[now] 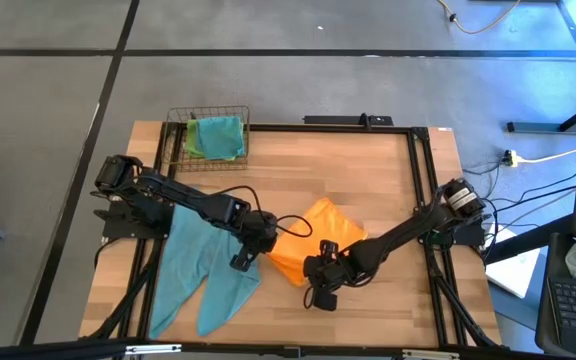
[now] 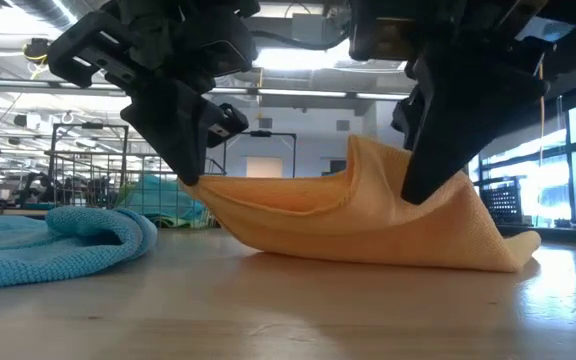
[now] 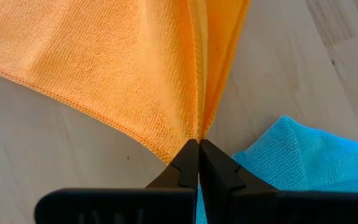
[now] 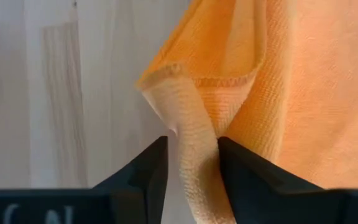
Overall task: Fold microfiber towels
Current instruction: Fold the orange microfiber cloth
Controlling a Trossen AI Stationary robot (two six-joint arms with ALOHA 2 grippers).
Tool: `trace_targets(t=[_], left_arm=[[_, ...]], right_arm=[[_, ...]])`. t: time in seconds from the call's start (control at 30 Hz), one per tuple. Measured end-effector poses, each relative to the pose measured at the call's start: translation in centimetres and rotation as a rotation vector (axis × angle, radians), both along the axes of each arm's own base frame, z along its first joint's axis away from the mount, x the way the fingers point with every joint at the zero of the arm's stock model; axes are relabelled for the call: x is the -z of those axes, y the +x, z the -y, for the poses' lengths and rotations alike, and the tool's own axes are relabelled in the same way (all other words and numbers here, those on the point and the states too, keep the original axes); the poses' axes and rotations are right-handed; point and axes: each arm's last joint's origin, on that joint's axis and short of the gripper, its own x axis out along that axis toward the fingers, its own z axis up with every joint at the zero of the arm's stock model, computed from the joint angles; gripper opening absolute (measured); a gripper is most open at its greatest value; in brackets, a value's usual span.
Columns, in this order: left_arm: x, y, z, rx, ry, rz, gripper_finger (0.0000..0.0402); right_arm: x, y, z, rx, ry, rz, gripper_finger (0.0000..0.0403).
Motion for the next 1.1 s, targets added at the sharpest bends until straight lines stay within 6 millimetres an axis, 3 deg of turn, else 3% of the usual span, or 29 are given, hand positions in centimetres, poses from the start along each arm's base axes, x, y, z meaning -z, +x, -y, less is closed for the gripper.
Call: trace_targets(t=[0.3, 0.4, 0.53, 0.7, 1.1], left_arm=[[0.0, 0.0, 0.0, 0.006, -0.014, -0.004, 0.0000], [0.0, 0.0, 0.0, 0.006, -0.014, -0.005, 0.0000], [0.0, -0.1, 0.0, 0.008, -0.012, -0.011, 0.0000], [0.0, -0.1, 0.1, 0.057, 0.002, 0.002, 0.0004], [-0.5, 0.7, 0.5, 0.175, -0.052, 0.122, 0.0111]], right_arm=[[-0.6, 0.3, 0.1, 0.037, -0.027, 0.074, 0.0134], [-0.5, 0.3, 0.1, 0.040, -0.023, 0.063, 0.0100], [-0.5, 0.0, 0.0, 0.045, 0.034, 0.021, 0.0022], [-1.3, -0.6, 0.3, 0.067, 0.047, -0.008, 0.0010], [-1.7, -1.5, 0.3, 0.153, 0.027, -0.037, 0.0004]])
